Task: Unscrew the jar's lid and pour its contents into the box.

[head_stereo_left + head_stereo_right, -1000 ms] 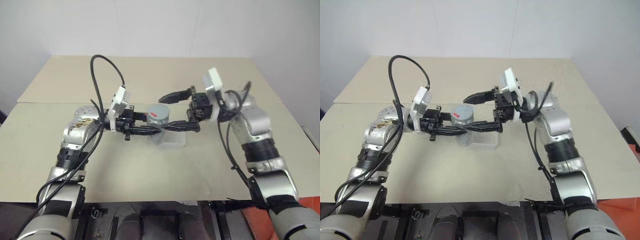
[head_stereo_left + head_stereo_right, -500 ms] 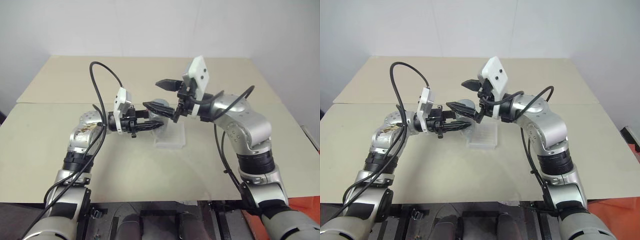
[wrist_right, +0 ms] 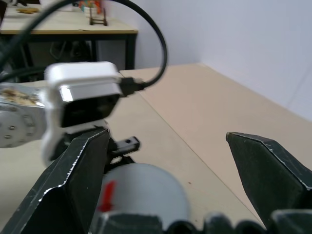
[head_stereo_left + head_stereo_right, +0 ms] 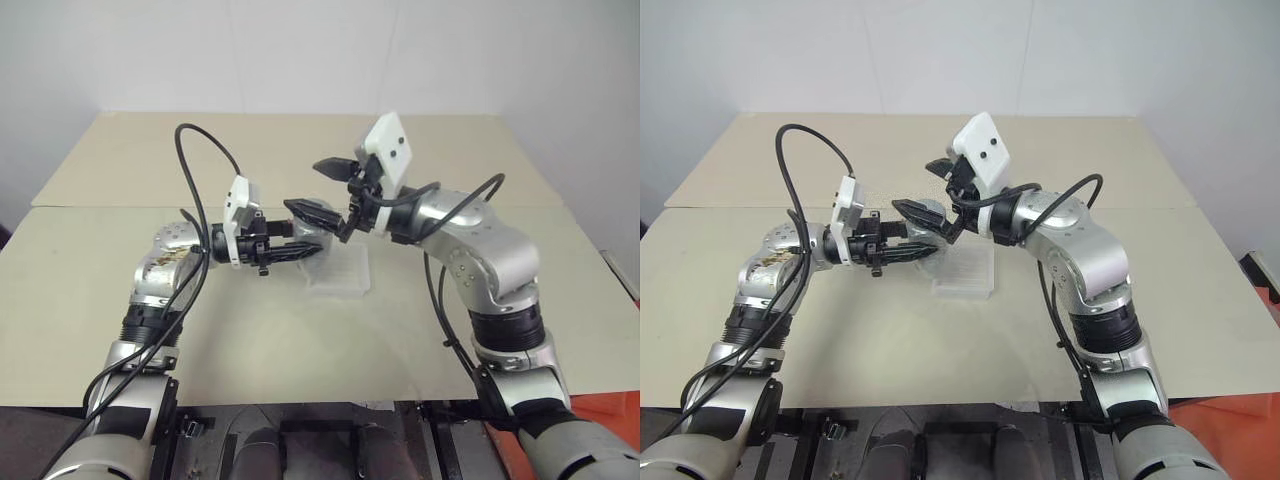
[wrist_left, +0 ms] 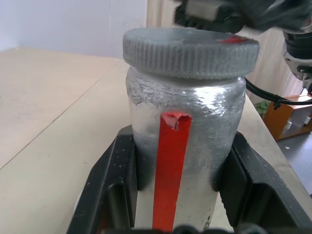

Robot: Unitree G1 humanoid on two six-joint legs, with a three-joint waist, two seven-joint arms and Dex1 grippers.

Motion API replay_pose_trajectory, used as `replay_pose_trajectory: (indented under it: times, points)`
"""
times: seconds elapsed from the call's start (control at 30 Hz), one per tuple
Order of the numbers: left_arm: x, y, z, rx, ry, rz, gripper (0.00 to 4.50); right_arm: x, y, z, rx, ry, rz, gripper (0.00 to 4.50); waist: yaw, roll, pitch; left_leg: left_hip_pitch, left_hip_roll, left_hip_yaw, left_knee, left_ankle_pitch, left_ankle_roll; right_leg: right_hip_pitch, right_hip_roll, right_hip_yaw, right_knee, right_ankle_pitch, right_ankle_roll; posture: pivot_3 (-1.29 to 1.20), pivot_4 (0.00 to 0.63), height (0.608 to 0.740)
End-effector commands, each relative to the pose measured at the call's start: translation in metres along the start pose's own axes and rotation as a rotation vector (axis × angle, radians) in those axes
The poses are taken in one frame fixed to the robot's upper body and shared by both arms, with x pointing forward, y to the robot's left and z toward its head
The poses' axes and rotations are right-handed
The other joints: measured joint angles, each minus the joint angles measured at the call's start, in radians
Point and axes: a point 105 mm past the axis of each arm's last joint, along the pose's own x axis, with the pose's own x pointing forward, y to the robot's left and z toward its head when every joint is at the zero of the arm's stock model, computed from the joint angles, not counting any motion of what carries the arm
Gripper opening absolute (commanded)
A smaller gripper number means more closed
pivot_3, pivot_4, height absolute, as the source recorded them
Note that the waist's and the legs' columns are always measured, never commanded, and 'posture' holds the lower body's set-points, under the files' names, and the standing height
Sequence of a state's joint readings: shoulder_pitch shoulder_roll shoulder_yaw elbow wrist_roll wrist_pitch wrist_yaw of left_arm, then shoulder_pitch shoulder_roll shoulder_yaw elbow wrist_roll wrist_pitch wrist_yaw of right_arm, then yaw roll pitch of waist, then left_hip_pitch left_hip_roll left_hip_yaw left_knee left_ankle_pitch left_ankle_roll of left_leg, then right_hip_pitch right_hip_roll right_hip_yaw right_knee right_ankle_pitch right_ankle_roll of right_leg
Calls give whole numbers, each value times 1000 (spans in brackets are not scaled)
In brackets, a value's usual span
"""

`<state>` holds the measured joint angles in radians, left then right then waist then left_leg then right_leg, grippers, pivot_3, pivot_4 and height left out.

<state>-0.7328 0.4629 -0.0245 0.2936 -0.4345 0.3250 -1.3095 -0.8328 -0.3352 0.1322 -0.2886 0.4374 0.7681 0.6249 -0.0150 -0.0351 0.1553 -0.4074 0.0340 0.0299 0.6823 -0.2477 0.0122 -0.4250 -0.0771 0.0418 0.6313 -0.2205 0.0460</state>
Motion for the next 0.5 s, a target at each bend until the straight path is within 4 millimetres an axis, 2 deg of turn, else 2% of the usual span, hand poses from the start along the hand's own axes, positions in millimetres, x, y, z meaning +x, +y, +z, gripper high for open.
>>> replay_pose_trajectory:
  times: [0.03, 0.2, 0.5]
  points:
    - [0, -1, 16, 58, -37, -5, 1861, -6, 5, 8, -19, -24, -3, 4486, 0, 0, 0, 0, 0, 0, 0, 0, 0, 0, 0, 0, 0, 0, 0, 0, 150, 740]
    - [1, -1, 17, 58, -41, -5, 1861, -4, -5, -6, 2, 20, -64, 4486, 0, 0, 0, 0, 0, 0, 0, 0, 0, 0, 0, 0, -1, 0, 0, 0, 150, 740]
    - [-3, 0, 20, 68, -42, 1, 1861, -8, -24, -14, 24, 45, -145, 4486, 0, 0, 0, 0, 0, 0, 0, 0, 0, 0, 0, 0, -1, 0, 0, 0, 150, 740]
